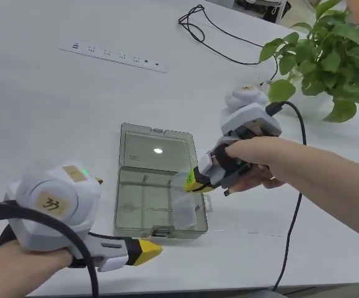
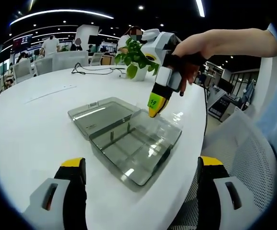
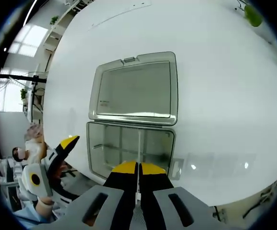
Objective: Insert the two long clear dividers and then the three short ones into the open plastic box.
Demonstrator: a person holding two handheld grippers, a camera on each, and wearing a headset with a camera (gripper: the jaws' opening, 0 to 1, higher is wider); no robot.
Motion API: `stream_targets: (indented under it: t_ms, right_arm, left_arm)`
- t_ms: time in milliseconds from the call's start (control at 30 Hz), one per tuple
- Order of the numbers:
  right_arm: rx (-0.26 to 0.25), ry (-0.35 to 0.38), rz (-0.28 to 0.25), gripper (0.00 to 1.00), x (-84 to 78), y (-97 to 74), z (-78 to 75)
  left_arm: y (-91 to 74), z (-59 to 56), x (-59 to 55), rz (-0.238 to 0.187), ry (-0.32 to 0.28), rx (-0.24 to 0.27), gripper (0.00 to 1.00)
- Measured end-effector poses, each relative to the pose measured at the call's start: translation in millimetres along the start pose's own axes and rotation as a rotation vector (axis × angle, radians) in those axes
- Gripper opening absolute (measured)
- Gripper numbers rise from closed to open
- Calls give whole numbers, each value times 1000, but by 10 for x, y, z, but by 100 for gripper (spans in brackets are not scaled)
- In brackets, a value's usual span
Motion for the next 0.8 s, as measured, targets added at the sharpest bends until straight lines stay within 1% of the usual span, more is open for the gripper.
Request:
stream_targets:
  t_ms: [133,367,533,600,667,700,800]
  right_arm:
    - [-2,1,3,2,2,0,-8]
    - [-12,-11,0,2,-36,-20,22]
    - [-16,-13,-3,2,-56,-57,30]
    - [-28,-36,-4,2,-58,-72,13]
    - [-24,-22,-9,2,-29,-58,-8]
    - [-9,-2,-13,2,-20,-43,-1]
    - [-16,-7,-11,2,-29,-39,0]
  left_arm:
    - [3,-5,3,-2,-2,-1,99]
    - [3,-2,-12,0,-7,-1,98]
    - [4,-2,-11,-1,-5,-3,98]
    - [4,-3,-10,-2,-4,-3,98]
    - [8,-6,-8,-4,-4,-4,98]
    - [8,-6,-11,-2,-3,-4,98]
    - [5,-6,-12,-4,-5,-5,98]
Point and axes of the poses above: the centre of the closed fingertips' face, and the gripper's own axes: y roughly forward along the fingers, z roughly to its left, x roughly out of its top, the point moved 2 cm from there along -y, roughly backward along the fingers, and after that the axes turned 10 degrees about -z, right-handed, at the moved point
